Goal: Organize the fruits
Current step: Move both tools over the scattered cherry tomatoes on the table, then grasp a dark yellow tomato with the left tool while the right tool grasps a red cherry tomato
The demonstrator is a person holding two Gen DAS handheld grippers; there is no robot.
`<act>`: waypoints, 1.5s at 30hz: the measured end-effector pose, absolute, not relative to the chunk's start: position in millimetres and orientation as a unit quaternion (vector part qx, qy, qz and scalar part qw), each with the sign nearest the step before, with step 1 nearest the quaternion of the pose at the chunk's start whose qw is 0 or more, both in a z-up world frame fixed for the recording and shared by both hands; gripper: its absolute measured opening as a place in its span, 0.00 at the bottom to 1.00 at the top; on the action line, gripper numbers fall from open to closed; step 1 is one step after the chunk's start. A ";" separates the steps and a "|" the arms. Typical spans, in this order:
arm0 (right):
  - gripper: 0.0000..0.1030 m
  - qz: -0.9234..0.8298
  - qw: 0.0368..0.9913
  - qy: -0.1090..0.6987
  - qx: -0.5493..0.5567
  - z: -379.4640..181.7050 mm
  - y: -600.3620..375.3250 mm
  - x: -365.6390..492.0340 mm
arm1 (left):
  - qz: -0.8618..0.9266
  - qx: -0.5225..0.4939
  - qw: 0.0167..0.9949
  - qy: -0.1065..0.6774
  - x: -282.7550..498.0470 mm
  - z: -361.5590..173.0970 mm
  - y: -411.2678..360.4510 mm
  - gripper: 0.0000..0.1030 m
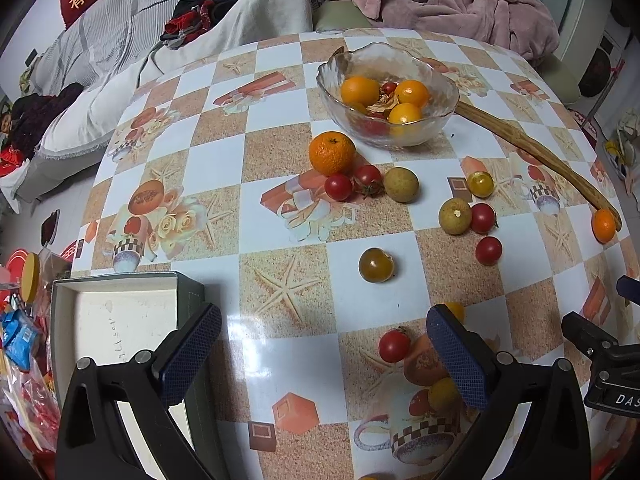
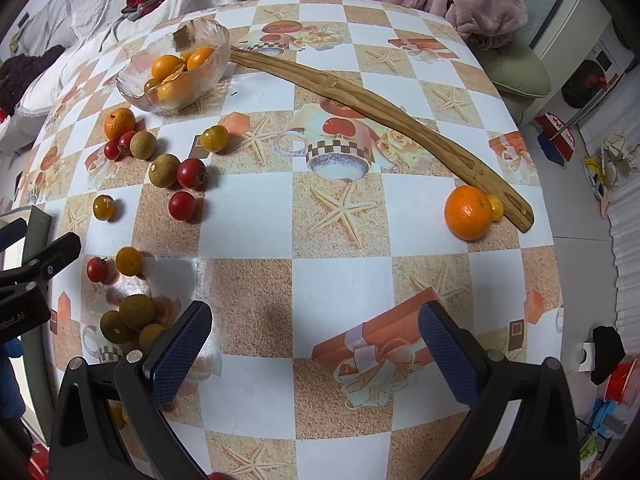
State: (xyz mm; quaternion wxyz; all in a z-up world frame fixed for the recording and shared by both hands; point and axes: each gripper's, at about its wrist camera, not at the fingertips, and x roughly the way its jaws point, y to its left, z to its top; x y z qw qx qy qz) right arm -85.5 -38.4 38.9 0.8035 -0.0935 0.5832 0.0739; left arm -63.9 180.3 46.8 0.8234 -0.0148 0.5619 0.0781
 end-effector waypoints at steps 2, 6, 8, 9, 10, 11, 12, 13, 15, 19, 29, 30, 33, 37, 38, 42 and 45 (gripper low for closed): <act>1.00 0.077 0.803 0.584 -0.090 38.1 -37.8 -83.5 | 0.079 -0.015 0.824 0.560 -61.2 46.0 181.3 1.00; 1.00 0.085 0.802 0.586 -0.080 36.6 -34.5 -79.8 | 0.074 -0.014 0.824 0.561 -51.5 40.0 181.9 1.00; 1.00 0.091 0.802 0.586 -0.076 36.4 -33.1 -77.8 | 0.070 -0.011 0.824 0.562 -46.6 35.9 180.9 1.00; 1.00 0.095 0.802 0.585 -0.073 36.5 -31.8 -76.6 | 0.068 -0.008 0.824 0.562 -43.9 33.5 179.8 1.00; 1.00 0.099 0.802 0.585 -0.070 36.5 -30.2 -74.9 | 0.066 -0.004 0.824 0.562 -41.3 30.7 178.7 1.00; 1.00 0.102 0.802 0.585 -0.066 36.5 -28.6 -72.8 | 0.065 -0.003 0.824 0.563 -39.8 29.1 178.2 1.00; 1.00 0.105 0.802 0.585 -0.063 36.6 -27.2 -70.9 | 0.065 -0.001 0.823 0.564 -37.1 26.6 177.7 1.00; 1.00 0.109 0.803 0.584 -0.059 36.6 -25.1 -67.8 | 0.064 -0.001 0.823 0.564 -36.1 25.4 177.0 1.00; 1.00 0.115 0.803 0.583 -0.052 36.0 -21.4 -63.1 | 0.064 0.000 0.823 0.564 -33.2 22.4 176.9 1.00; 0.98 0.134 0.800 0.583 -0.041 33.6 -9.9 -50.9 | 0.059 0.006 0.824 0.563 -30.1 18.5 175.5 1.00; 0.74 0.184 0.777 0.599 -0.046 17.8 10.2 -36.2 | 0.036 0.021 0.824 0.566 -30.0 9.7 175.2 0.81; 0.73 0.191 0.776 0.599 -0.049 17.0 12.2 -36.5 | 0.031 0.020 0.825 0.563 -30.0 10.3 174.8 0.76; 0.70 0.206 0.775 0.593 -0.067 16.2 21.2 -39.2 | 0.017 0.022 0.828 0.561 -28.8 11.0 173.1 0.71; 0.40 0.222 0.777 0.583 -0.087 16.1 33.7 -37.3 | -0.009 0.009 0.828 0.561 -26.7 12.9 170.5 0.49; 0.30 0.226 0.775 0.585 -0.084 16.0 34.2 -36.4 | -0.015 0.009 0.828 0.561 -27.0 13.4 168.8 0.46; 0.21 0.222 0.774 0.590 -0.055 17.1 27.8 -35.2 | -0.035 0.011 0.827 0.562 -29.0 15.3 161.5 0.23; 0.21 0.223 0.772 0.594 -0.033 19.3 18.1 -38.8 | -0.036 -0.010 0.824 0.565 -31.0 16.3 166.8 0.23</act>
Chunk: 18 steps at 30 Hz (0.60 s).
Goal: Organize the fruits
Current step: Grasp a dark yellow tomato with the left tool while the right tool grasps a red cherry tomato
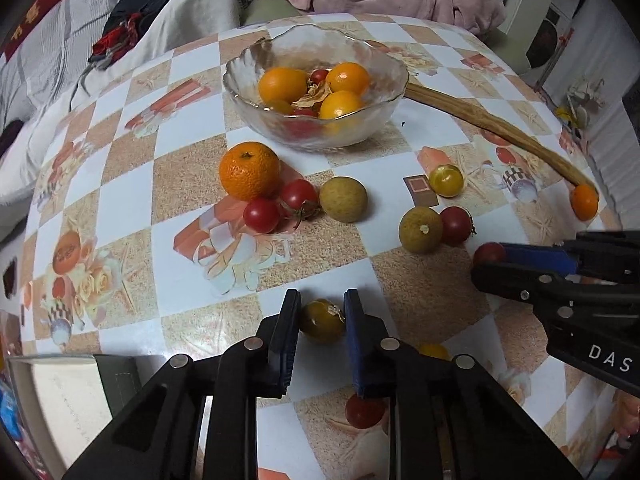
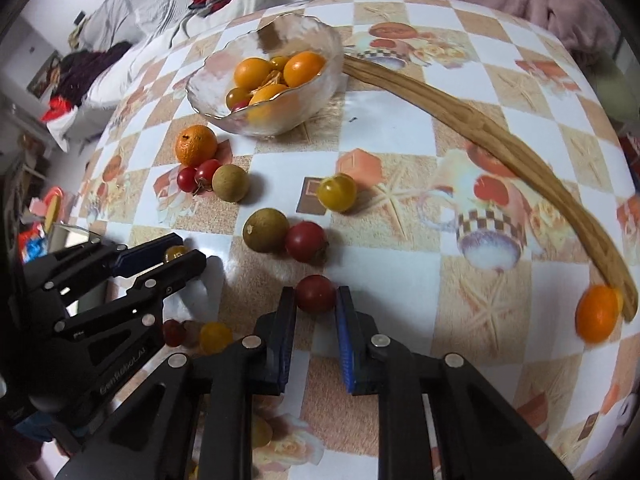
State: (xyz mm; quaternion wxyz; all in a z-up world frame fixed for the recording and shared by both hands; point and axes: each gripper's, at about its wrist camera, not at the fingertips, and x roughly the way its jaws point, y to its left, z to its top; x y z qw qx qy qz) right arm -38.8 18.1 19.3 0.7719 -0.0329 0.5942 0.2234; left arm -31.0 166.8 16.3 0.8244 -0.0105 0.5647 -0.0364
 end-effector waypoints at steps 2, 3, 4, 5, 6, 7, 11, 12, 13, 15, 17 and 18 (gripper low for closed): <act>0.21 0.223 0.773 0.593 -0.029 22.3 13.5 -44.1 | -0.033 -0.030 0.823 0.566 -34.1 18.5 172.4 0.23; 0.21 0.223 0.773 0.593 -0.026 23.8 11.6 -46.4 | -0.030 -0.038 0.824 0.564 -37.1 21.6 175.3 0.23; 0.21 0.224 0.772 0.594 -0.023 25.6 9.8 -49.2 | -0.028 -0.041 0.825 0.563 -39.0 23.8 177.0 0.23; 0.21 0.225 0.772 0.594 -0.020 26.9 9.3 -50.8 | -0.027 -0.046 0.827 0.560 -41.6 27.3 179.1 0.23; 0.21 0.225 0.772 0.594 -0.019 28.8 9.1 -53.4 | -0.025 -0.050 0.828 0.557 -45.1 31.8 181.4 0.23; 0.21 0.226 0.772 0.594 -0.018 30.6 9.5 -55.0 | -0.024 -0.053 0.831 0.553 -48.8 36.7 183.7 0.23; 0.21 0.236 0.771 0.591 -0.017 42.8 15.3 -64.1 | -0.017 -0.062 0.838 0.541 -62.0 53.5 192.8 0.23; 0.21 0.240 0.771 0.590 -0.018 45.0 18.6 -66.3 | -0.012 -0.068 0.840 0.538 -68.1 58.9 197.8 0.23; 0.21 0.246 0.770 0.588 -0.019 48.4 23.4 -69.4 | -0.007 -0.072 0.842 0.535 -72.1 62.9 202.2 0.23; 0.21 0.256 0.768 0.587 -0.020 52.5 31.2 -73.9 | 0.002 -0.079 0.843 0.531 -82.1 69.5 212.3 0.23; 0.21 0.268 0.765 0.585 -0.020 57.8 42.4 -79.3 | 0.013 -0.082 0.844 0.530 -92.9 74.4 223.2 0.23; 0.21 0.274 0.763 0.585 -0.021 59.0 50.6 -82.1 | 0.020 -0.083 0.844 0.530 -100.0 76.4 230.5 0.23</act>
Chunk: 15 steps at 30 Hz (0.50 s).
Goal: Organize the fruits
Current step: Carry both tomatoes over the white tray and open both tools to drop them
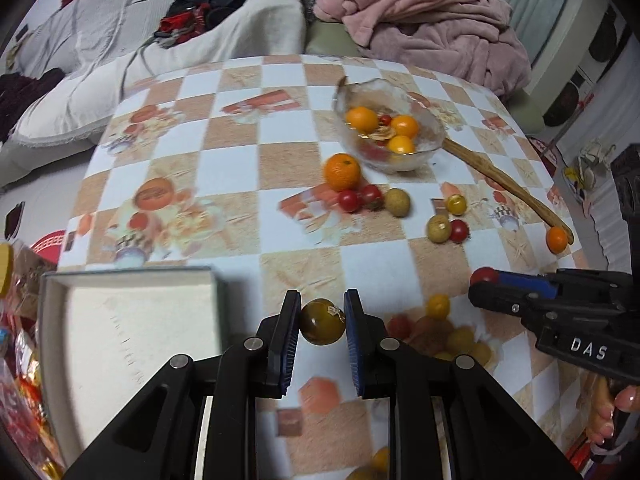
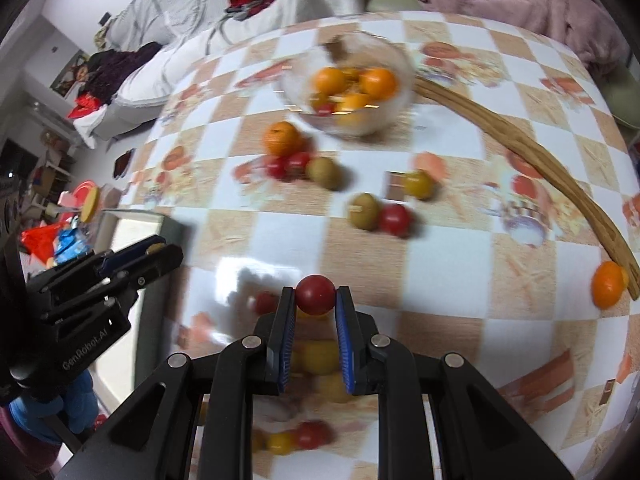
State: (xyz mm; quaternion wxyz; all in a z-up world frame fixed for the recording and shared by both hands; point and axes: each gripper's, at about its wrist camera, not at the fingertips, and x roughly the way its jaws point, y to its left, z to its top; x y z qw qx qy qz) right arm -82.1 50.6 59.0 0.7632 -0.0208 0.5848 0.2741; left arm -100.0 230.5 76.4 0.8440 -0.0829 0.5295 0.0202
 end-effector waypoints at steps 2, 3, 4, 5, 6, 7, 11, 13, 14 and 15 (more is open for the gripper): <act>0.21 0.289 0.759 0.583 -0.023 63.1 67.5 -87.9 | 0.035 -0.083 0.844 0.529 -113.7 78.7 245.1 0.23; 0.21 0.296 0.757 0.583 -0.026 65.0 75.5 -90.3 | 0.046 -0.083 0.843 0.530 -122.3 79.8 256.1 0.23; 0.21 0.305 0.754 0.581 -0.030 66.7 87.7 -94.6 | 0.053 -0.083 0.842 0.530 -127.8 80.0 262.7 0.23; 0.21 0.311 0.751 0.581 -0.033 67.6 96.8 -97.7 | 0.062 -0.085 0.841 0.530 -134.0 80.1 271.5 0.23; 0.21 0.318 0.749 0.580 -0.036 68.5 105.8 -101.1 | 0.075 -0.088 0.839 0.531 -141.2 79.6 282.6 0.23; 0.21 0.326 0.746 0.579 -0.040 69.3 116.6 -104.5 | 0.087 -0.092 0.837 0.532 -148.3 78.5 294.2 0.23; 0.21 0.356 0.733 0.577 -0.056 69.8 160.3 -117.5 | 0.129 -0.106 0.826 0.538 -170.8 70.7 330.9 0.23; 0.21 0.369 0.725 0.578 -0.064 67.9 182.0 -123.5 | 0.147 -0.107 0.821 0.541 -180.9 65.2 345.4 0.23; 0.21 0.375 0.721 0.578 -0.068 66.0 193.1 -126.6 | 0.155 -0.106 0.818 0.543 -185.4 61.9 351.1 0.23; 0.21 0.381 0.717 0.579 -0.074 63.6 205.0 -130.0 | 0.163 -0.107 0.814 0.547 -190.5 56.7 358.2 0.23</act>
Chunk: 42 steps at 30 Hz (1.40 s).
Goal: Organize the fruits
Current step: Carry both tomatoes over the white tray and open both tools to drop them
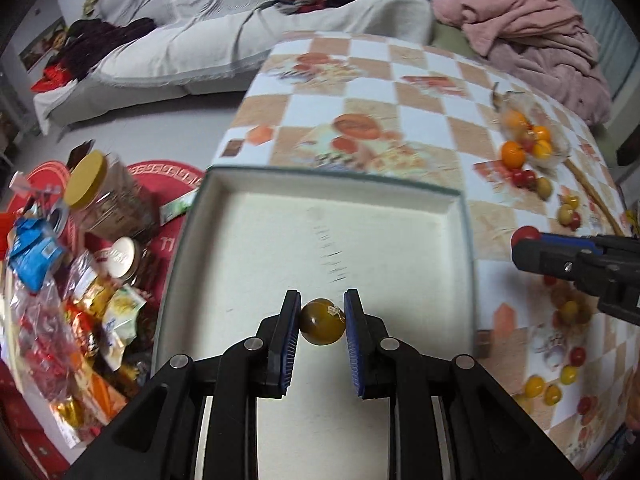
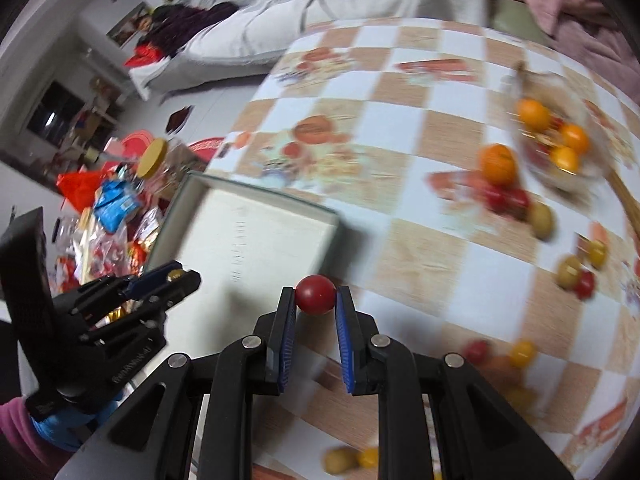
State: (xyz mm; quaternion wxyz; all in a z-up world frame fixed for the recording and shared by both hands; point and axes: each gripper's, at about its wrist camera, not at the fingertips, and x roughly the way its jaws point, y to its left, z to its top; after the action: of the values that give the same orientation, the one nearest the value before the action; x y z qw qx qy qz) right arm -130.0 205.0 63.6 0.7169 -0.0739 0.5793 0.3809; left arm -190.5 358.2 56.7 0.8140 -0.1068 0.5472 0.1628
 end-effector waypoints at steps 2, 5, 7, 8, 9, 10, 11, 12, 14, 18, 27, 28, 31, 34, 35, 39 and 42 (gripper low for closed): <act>0.21 0.386 0.710 0.583 -0.084 59.4 220.5 -134.5 | 0.172 -0.112 0.808 0.553 -196.1 50.4 365.4 0.23; 0.21 0.387 0.700 0.591 -0.106 45.3 243.5 -138.6 | 0.185 -0.122 0.800 0.558 -206.2 41.3 377.0 0.23; 0.21 0.383 0.695 0.597 -0.119 35.2 254.3 -140.0 | 0.189 -0.127 0.797 0.560 -211.4 36.8 381.0 0.23; 0.21 0.380 0.693 0.600 -0.124 31.8 257.7 -140.4 | 0.190 -0.125 0.796 0.561 -212.7 35.3 381.0 0.23; 0.21 0.377 0.692 0.602 -0.130 28.6 260.6 -140.8 | 0.190 -0.123 0.795 0.562 -211.9 33.8 380.0 0.23; 0.21 0.372 0.689 0.606 -0.138 23.4 264.3 -140.4 | 0.190 -0.120 0.795 0.564 -211.4 32.3 379.2 0.23; 0.21 0.371 0.688 0.607 -0.142 21.5 266.0 -140.4 | 0.190 -0.118 0.794 0.565 -212.1 31.3 378.4 0.23; 0.22 0.371 0.687 0.608 -0.146 19.8 267.9 -140.7 | 0.189 -0.115 0.794 0.566 -212.6 30.0 377.5 0.23; 0.22 0.367 0.685 0.607 -0.164 16.1 273.3 -142.3 | 0.192 -0.110 0.794 0.566 -213.4 28.6 375.9 0.23; 0.23 0.366 0.677 0.612 -0.182 7.8 280.6 -145.5 | 0.197 -0.101 0.787 0.576 -216.1 22.9 374.5 0.24; 0.79 0.385 0.688 0.595 -0.154 25.0 281.5 -143.7 | 0.213 -0.088 0.790 0.568 -227.0 23.4 377.1 0.77; 0.79 0.384 0.692 0.594 -0.146 29.1 279.5 -142.3 | 0.213 -0.087 0.789 0.570 -226.8 22.9 376.7 0.77; 0.86 0.375 0.705 0.588 -0.126 39.6 272.2 -138.5 | 0.209 -0.085 0.789 0.572 -225.3 25.5 373.9 0.77; 0.90 0.364 0.719 0.581 -0.109 49.8 258.0 -133.7 | 0.200 -0.076 0.794 0.569 -220.6 32.3 365.7 0.77; 0.90 0.361 0.723 0.579 -0.106 52.3 254.7 -132.6 | 0.196 -0.071 0.797 0.567 -218.3 35.6 361.6 0.77; 0.90 0.339 0.741 0.572 -0.095 60.1 227.0 -129.4 | 0.177 -0.059 0.809 0.558 -206.7 48.8 345.3 0.77; 0.90 0.316 0.749 0.576 -0.084 61.3 198.7 -123.6 | 0.160 -0.052 0.819 0.549 -194.6 59.4 331.0 0.77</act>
State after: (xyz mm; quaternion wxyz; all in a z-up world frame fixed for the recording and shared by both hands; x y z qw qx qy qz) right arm -123.6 198.7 61.3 0.7491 -0.0836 0.5763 0.3157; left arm -194.6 331.0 59.4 0.8188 -0.0516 0.5488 0.1603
